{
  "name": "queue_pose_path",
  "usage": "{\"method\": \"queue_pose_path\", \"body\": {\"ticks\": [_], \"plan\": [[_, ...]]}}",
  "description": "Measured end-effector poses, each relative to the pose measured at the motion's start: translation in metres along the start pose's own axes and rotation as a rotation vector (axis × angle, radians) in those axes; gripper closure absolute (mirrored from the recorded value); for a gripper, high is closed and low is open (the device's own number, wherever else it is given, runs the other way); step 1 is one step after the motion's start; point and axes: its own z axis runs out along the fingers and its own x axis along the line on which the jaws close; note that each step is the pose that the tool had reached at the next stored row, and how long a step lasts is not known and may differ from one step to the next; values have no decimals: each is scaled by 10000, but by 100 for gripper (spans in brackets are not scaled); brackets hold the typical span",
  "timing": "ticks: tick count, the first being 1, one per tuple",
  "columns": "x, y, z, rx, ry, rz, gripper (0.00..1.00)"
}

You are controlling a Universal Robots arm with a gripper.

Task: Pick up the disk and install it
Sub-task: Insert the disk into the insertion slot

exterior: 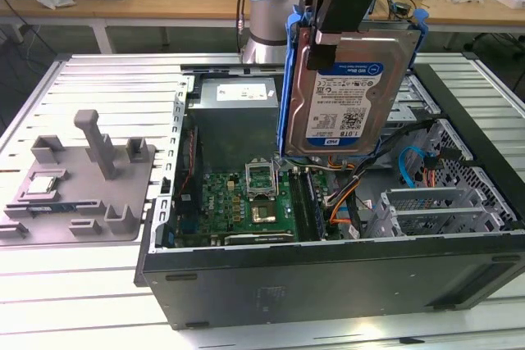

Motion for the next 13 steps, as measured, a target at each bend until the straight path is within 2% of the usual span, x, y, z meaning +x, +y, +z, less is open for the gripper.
{"method": "queue_pose_path", "body": {"ticks": [7, 9, 13], "plan": [[0, -6, 0, 0, 0, -2, 63], [2, -42, 0, 0, -1, 0, 63], [25, -171, -3, 0, 0, 0, 63]]}}
